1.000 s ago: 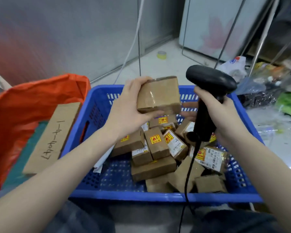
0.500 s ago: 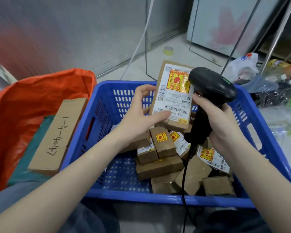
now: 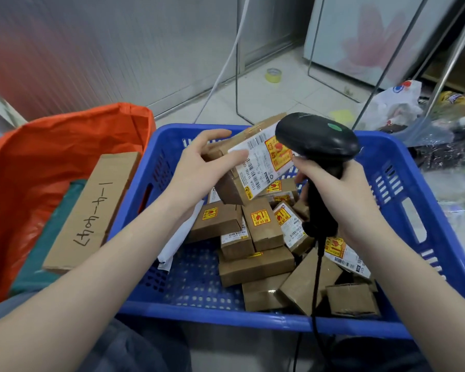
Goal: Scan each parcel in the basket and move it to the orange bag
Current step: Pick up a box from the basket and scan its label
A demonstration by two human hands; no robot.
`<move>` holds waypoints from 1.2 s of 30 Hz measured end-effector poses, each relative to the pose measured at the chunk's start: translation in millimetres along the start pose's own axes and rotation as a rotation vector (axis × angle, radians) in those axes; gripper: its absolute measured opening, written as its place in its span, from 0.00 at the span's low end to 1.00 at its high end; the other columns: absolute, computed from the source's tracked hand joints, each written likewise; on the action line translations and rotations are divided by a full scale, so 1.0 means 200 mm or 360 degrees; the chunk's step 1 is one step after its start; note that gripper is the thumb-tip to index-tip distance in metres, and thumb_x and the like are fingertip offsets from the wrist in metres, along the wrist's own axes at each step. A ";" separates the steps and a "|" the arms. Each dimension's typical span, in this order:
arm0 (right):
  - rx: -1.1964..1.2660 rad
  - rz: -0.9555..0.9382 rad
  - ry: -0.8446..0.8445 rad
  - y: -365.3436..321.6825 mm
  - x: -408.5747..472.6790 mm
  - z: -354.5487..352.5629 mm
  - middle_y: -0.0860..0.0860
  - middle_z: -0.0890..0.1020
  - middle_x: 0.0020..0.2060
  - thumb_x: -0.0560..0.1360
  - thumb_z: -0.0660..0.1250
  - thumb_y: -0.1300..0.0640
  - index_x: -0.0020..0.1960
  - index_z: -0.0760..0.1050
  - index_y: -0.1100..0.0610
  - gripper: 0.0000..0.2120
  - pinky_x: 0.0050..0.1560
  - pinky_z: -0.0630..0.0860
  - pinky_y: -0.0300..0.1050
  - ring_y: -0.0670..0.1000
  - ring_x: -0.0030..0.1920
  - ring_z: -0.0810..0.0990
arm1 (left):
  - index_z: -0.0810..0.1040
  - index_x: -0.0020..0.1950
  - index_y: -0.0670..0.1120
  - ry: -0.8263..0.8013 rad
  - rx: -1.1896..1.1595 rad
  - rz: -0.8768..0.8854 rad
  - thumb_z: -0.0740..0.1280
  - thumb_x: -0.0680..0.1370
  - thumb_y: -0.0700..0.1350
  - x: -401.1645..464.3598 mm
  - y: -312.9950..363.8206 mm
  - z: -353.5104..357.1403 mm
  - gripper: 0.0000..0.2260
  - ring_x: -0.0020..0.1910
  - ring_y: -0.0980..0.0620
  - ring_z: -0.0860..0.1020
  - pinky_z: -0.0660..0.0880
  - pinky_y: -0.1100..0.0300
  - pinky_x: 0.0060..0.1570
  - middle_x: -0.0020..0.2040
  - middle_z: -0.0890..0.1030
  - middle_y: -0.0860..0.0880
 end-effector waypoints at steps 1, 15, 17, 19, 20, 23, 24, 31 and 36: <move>-0.0057 -0.0034 -0.0017 -0.01 -0.01 0.01 0.48 0.77 0.24 0.74 0.68 0.52 0.40 0.77 0.57 0.10 0.33 0.75 0.38 0.44 0.25 0.76 | 0.76 0.63 0.52 0.0020 0.0042 0.0029 0.74 0.73 0.46 0.00 0.01 -0.01 0.20 0.48 0.56 0.83 0.77 0.67 0.41 0.53 0.82 0.51; -0.0272 -0.0090 -0.0056 -0.02 -0.02 0.04 0.44 0.76 0.19 0.74 0.67 0.55 0.42 0.78 0.62 0.09 0.27 0.73 0.32 0.43 0.22 0.74 | 0.71 0.67 0.52 0.0083 0.0165 0.0081 0.73 0.73 0.49 0.00 0.05 -0.04 0.24 0.48 0.56 0.81 0.77 0.69 0.39 0.56 0.80 0.49; -0.0272 -0.0094 -0.0039 -0.02 -0.02 0.04 0.43 0.76 0.19 0.75 0.67 0.56 0.42 0.78 0.63 0.09 0.26 0.72 0.30 0.41 0.21 0.73 | 0.71 0.67 0.52 0.0077 0.0170 0.0079 0.73 0.73 0.49 0.00 0.05 -0.04 0.24 0.49 0.56 0.81 0.78 0.69 0.40 0.56 0.80 0.49; -0.0283 -0.0098 -0.0042 -0.03 -0.02 0.04 0.43 0.76 0.19 0.74 0.68 0.56 0.42 0.78 0.62 0.09 0.26 0.72 0.31 0.41 0.21 0.73 | 0.71 0.67 0.52 0.0079 0.0181 0.0083 0.73 0.73 0.49 -0.01 0.06 -0.04 0.24 0.48 0.56 0.81 0.77 0.70 0.39 0.55 0.80 0.50; -0.0287 -0.0103 -0.0049 -0.03 -0.02 0.04 0.44 0.76 0.19 0.74 0.68 0.56 0.41 0.78 0.62 0.09 0.26 0.71 0.31 0.41 0.21 0.73 | 0.71 0.67 0.52 0.0084 0.0187 0.0085 0.73 0.73 0.49 -0.01 0.06 -0.04 0.23 0.47 0.57 0.80 0.76 0.71 0.38 0.54 0.79 0.50; -0.0291 -0.0109 -0.0054 -0.04 -0.03 0.05 0.44 0.77 0.20 0.74 0.68 0.57 0.38 0.77 0.60 0.08 0.25 0.70 0.30 0.41 0.21 0.74 | 0.71 0.67 0.51 0.0090 0.0188 0.0089 0.73 0.73 0.49 -0.01 0.07 -0.04 0.23 0.46 0.58 0.80 0.75 0.72 0.36 0.52 0.79 0.52; -0.0283 -0.0106 -0.0050 -0.05 -0.03 0.05 0.45 0.77 0.20 0.74 0.68 0.57 0.38 0.77 0.59 0.08 0.25 0.70 0.30 0.41 0.21 0.74 | 0.71 0.67 0.51 0.0091 0.0184 0.0091 0.73 0.73 0.49 -0.01 0.07 -0.04 0.23 0.46 0.57 0.80 0.75 0.72 0.36 0.52 0.79 0.51; -0.0296 -0.0088 -0.0067 -0.05 -0.03 0.05 0.45 0.76 0.19 0.74 0.67 0.57 0.35 0.76 0.60 0.11 0.26 0.71 0.31 0.43 0.21 0.73 | 0.71 0.67 0.51 0.0104 0.0179 0.0080 0.72 0.73 0.50 0.00 0.06 -0.05 0.23 0.46 0.58 0.81 0.75 0.71 0.37 0.52 0.80 0.52; -0.0276 -0.0110 -0.0061 -0.06 -0.03 0.04 0.47 0.76 0.21 0.74 0.67 0.59 0.34 0.75 0.59 0.11 0.27 0.72 0.31 0.43 0.22 0.73 | 0.71 0.67 0.51 0.0152 0.0173 0.0061 0.72 0.74 0.51 0.01 0.05 -0.07 0.23 0.47 0.58 0.80 0.75 0.72 0.37 0.52 0.80 0.52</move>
Point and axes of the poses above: each hand's wrist, its own x-axis towards the middle knuckle, its own z-axis out of the palm, y = z × x, the point moved 8 cm from there along x, towards the middle knuckle
